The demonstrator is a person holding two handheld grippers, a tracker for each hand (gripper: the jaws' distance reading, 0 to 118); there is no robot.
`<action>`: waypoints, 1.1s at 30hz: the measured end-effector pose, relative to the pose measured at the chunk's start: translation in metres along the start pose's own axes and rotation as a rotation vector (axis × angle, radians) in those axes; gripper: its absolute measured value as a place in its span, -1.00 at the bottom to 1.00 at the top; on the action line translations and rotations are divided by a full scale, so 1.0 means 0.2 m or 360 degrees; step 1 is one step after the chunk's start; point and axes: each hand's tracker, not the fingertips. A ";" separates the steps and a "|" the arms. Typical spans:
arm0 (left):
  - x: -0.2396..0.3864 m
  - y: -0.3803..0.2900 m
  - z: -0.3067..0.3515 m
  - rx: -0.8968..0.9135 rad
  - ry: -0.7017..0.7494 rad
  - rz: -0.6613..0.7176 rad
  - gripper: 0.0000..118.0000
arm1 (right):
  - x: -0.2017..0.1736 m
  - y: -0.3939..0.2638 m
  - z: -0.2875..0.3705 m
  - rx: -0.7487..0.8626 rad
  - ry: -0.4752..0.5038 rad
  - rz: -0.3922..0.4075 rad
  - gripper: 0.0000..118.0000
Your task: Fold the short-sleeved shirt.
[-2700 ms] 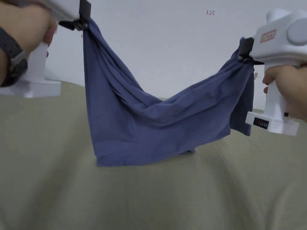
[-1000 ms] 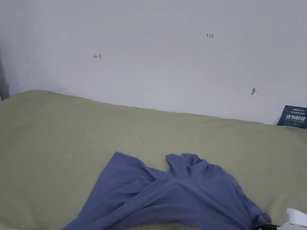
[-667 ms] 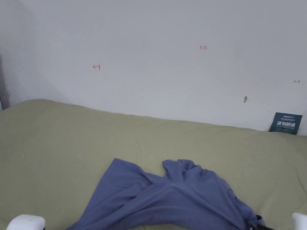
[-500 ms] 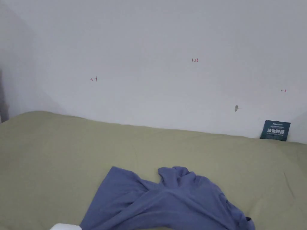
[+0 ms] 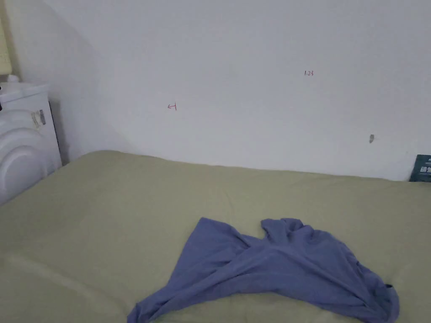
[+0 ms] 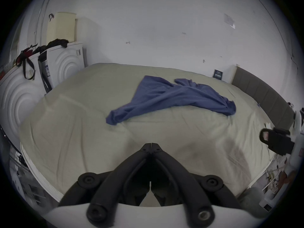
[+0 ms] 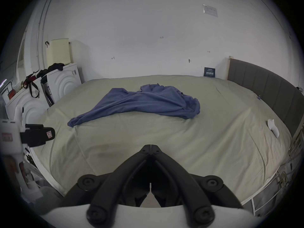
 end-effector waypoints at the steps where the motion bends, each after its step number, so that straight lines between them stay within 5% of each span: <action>1: -0.06 0.07 -0.07 -0.0033 -0.0021 0.0027 -1.00 | 0.01 0.02 0.00 0.0023 0.0011 -0.0006 -0.98; 4: -0.13 0.24 -0.22 -0.0099 0.0071 0.0020 -0.86 | 0.05 0.10 -0.03 0.0048 0.0020 -0.0013 -0.98; 5: -0.17 0.29 -0.31 -0.0134 0.0099 0.0007 -0.59 | 0.06 0.12 -0.04 0.0054 0.0027 -0.0014 -0.98; 6: -0.23 0.31 -0.46 -0.0174 0.0114 0.0009 0.06 | 0.08 0.14 -0.04 0.0058 0.0026 -0.0008 -0.98; 7: -0.26 0.33 -0.54 -0.0245 0.0096 0.0002 0.44 | 0.09 0.16 -0.05 0.0057 0.0031 -0.0002 -0.98; 8: -0.30 0.35 -0.63 -0.0274 0.0044 0.0031 0.58 | 0.11 0.17 -0.05 0.0053 0.0038 0.0011 -0.98; 14: -0.34 0.35 -0.95 -0.0403 0.0009 0.0101 0.46 | 0.18 0.27 -0.18 0.0020 0.0078 0.0058 -0.98; 16: -0.33 0.31 -0.97 -0.0446 -0.0060 0.0174 -0.35 | 0.19 0.36 -0.30 -0.0018 0.0092 0.0127 -0.97; 17: -0.30 0.30 -0.95 -0.0399 0.0101 0.0079 -0.56 | 0.20 0.42 -0.38 -0.0030 0.0093 0.0172 -0.97; 19: -0.32 0.29 -0.92 -0.0345 -0.0012 0.0081 -0.78 | 0.24 0.59 -0.59 -0.0018 0.0129 0.0165 -0.93; 20: -0.33 0.29 -0.91 -0.0348 -0.0018 0.0119 -0.82 | 0.27 0.69 -0.72 -0.0027 0.0218 0.0130 -0.73; 21: -0.31 0.28 -0.91 -0.0345 -0.0013 0.0115 -0.83 | 0.30 0.80 -0.89 -0.0082 0.0311 0.0108 -0.09; 22: -0.27 0.30 -0.87 -0.0343 -0.0007 0.0100 -0.85 | 0.34 0.89 -1.03 -0.0138 0.0368 0.0098 0.29; 23: -0.25 0.29 -0.87 -0.0333 0.0016 0.0051 -0.85 | 0.38 1.00 -1.21 -0.0234 0.0401 0.0091 0.29; 25: -0.20 0.27 -0.86 -0.0342 0.0032 0.0004 -0.85 | 0.43 1.16 -1.51 -0.0404 0.0250 0.0119 0.67; 30: -0.22 0.29 -0.85 -0.0336 0.0032 0.0019 -0.85 | 0.45 1.41 -2.12 -0.0587 0.0008 0.0456 0.71; 33: -0.20 0.28 -0.84 -0.0329 0.0043 0.0019 -0.85 | 0.45 1.39 -2.40 -0.0793 0.0025 0.0483 0.71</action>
